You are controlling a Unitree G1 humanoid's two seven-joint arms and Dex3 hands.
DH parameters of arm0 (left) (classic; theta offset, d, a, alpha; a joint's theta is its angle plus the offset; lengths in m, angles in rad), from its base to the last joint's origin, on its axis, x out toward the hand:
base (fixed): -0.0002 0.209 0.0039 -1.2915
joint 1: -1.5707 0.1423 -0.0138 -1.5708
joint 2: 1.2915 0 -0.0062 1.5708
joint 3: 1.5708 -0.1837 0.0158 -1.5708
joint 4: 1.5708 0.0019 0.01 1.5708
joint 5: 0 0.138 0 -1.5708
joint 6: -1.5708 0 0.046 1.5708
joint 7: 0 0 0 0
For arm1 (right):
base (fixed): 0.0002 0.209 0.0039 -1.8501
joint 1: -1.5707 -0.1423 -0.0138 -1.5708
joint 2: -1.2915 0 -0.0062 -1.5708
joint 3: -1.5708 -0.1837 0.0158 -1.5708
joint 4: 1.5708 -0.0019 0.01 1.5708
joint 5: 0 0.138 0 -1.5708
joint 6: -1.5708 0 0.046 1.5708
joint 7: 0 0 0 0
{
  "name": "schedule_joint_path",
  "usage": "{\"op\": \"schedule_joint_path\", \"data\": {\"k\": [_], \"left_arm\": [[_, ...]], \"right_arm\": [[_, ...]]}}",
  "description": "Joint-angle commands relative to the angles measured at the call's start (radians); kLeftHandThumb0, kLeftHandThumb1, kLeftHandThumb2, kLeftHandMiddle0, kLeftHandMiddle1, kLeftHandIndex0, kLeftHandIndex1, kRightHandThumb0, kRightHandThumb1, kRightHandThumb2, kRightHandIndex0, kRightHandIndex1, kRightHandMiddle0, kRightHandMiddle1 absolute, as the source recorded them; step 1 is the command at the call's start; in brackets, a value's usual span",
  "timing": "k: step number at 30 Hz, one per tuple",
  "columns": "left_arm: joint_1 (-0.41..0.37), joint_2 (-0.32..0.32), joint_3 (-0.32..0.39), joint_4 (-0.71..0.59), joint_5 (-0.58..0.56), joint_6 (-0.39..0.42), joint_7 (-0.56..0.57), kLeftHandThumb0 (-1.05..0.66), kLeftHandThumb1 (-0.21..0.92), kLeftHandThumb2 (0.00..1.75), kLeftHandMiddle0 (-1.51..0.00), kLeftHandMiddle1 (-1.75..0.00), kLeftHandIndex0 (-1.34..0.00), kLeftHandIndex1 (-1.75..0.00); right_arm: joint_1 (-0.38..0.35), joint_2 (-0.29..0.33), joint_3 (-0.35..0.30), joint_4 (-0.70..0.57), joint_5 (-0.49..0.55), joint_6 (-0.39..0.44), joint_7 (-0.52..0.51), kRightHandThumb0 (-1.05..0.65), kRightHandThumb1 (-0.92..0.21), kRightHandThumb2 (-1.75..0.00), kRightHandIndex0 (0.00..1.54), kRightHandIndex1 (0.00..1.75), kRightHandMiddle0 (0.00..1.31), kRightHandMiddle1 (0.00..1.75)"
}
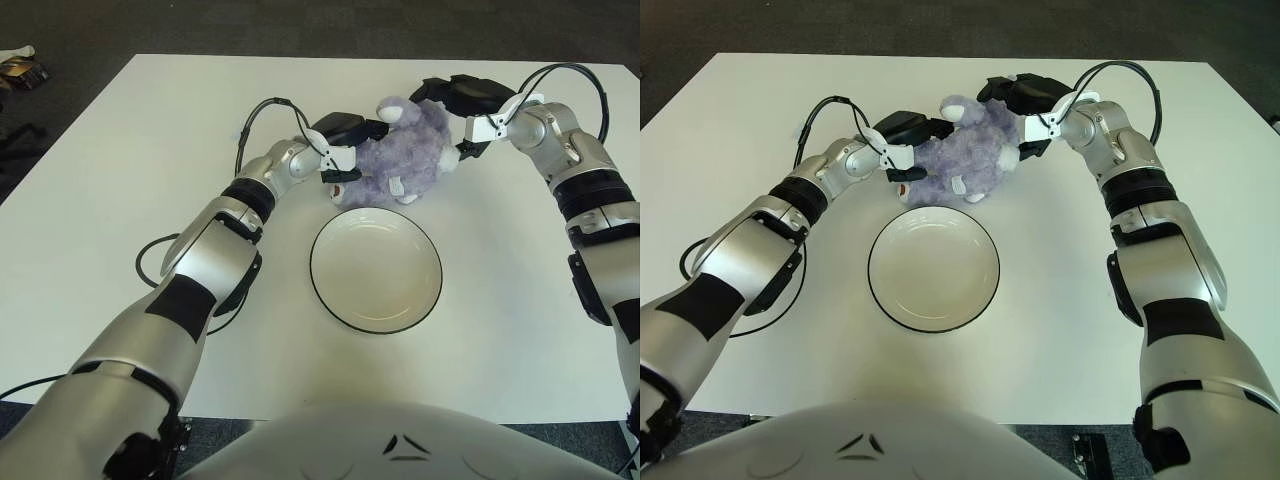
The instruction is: Put the doll into the plate.
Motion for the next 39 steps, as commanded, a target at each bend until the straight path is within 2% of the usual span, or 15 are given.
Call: {"op": "schedule_joint_path", "data": {"k": [1, 3, 5, 8, 11, 14, 20, 26, 30, 32, 33, 39], "left_arm": [[-0.007, 0.002, 0.0, 0.005, -0.001, -0.006, 0.004, 0.0, -0.12, 1.75, -0.97, -1.58, -0.73, -1.75], [-0.006, 0.004, -0.001, 0.004, 0.001, -0.011, 0.011, 0.0, -0.12, 1.75, -0.97, -1.59, -0.73, -1.75], [-0.006, 0.006, -0.005, 0.002, 0.007, -0.011, 0.019, 0.0, -0.1, 1.75, -0.93, -1.68, -0.74, -1.7], [-0.006, 0.009, -0.01, -0.002, 0.017, -0.009, 0.032, -0.01, -0.09, 1.68, -0.91, -1.73, -0.85, -1.47], [-0.01, 0.011, -0.021, -0.007, 0.033, 0.008, 0.043, -0.01, 0.04, 1.6, -0.74, -1.74, -0.72, -1.65], [-0.01, 0.01, -0.019, -0.005, 0.03, 0.014, 0.029, -0.01, 0.09, 1.56, -0.68, -1.74, -0.67, -1.71], [-0.008, -0.001, 0.001, 0.007, -0.005, 0.021, -0.024, -0.01, 0.13, 1.53, -0.64, -1.75, -0.64, -1.73], [-0.004, -0.004, 0.011, 0.005, -0.022, 0.025, -0.048, -0.01, 0.11, 1.55, -0.65, -1.75, -0.65, -1.73], [-0.002, -0.003, 0.012, 0.001, -0.021, 0.03, -0.046, -0.01, 0.1, 1.56, -0.66, -1.75, -0.66, -1.73], [0.001, -0.004, 0.016, -0.001, -0.025, 0.027, -0.042, -0.01, -0.01, 1.65, -0.79, -1.75, -0.74, -1.63], [0.002, -0.005, 0.018, -0.001, -0.027, 0.025, -0.04, -0.01, -0.04, 1.69, -0.83, -1.73, -0.73, -1.67], [0.007, -0.01, 0.028, -0.001, -0.043, 0.009, -0.037, -0.01, -0.09, 1.74, -0.91, -1.67, -0.71, -1.74]], "right_arm": [[-0.018, -0.004, -0.004, -0.01, 0.009, -0.009, 0.003, -0.85, -0.39, -0.73, 0.0, 0.51, 0.0, 0.71], [-0.016, -0.004, -0.006, -0.012, 0.015, -0.012, 0.008, -0.85, -0.39, -0.73, 0.0, 0.49, 0.0, 0.7], [-0.01, -0.003, -0.006, -0.014, 0.017, -0.015, 0.009, -0.83, -0.38, -0.73, 0.0, 0.47, 0.0, 0.71], [-0.004, -0.001, -0.003, -0.012, 0.017, -0.019, 0.01, -0.8, -0.35, -0.76, 0.0, 0.42, 0.0, 0.71], [-0.002, 0.015, 0.01, 0.023, 0.009, -0.02, 0.009, -0.74, -0.3, -0.82, 0.0, 0.39, 0.0, 0.71], [0.002, 0.028, 0.004, 0.041, 0.029, -0.01, 0.029, -0.7, -0.27, -0.85, 0.0, 0.37, 0.0, 0.69], [-0.006, 0.043, -0.008, 0.053, 0.075, 0.02, 0.114, -0.61, -0.22, -0.92, 0.0, 0.35, 0.0, 0.63], [-0.012, 0.049, 0.002, 0.051, 0.092, 0.044, 0.178, -0.49, -0.14, -1.01, 0.0, 0.19, 0.0, 0.58], [-0.014, 0.057, 0.012, 0.065, 0.091, 0.059, 0.198, -0.43, -0.1, -1.06, 0.0, 0.09, 0.0, 0.62], [-0.012, 0.061, 0.013, 0.069, 0.09, 0.061, 0.195, -0.43, -0.08, -1.07, 0.01, 0.08, 0.0, 0.66], [-0.011, 0.063, 0.014, 0.071, 0.089, 0.061, 0.192, -0.44, -0.08, -1.07, 0.03, 0.08, 0.0, 0.67], [-0.008, 0.072, 0.013, 0.079, 0.099, 0.072, 0.21, -0.48, -0.07, -1.07, 0.1, 0.11, 0.0, 0.65]]}}
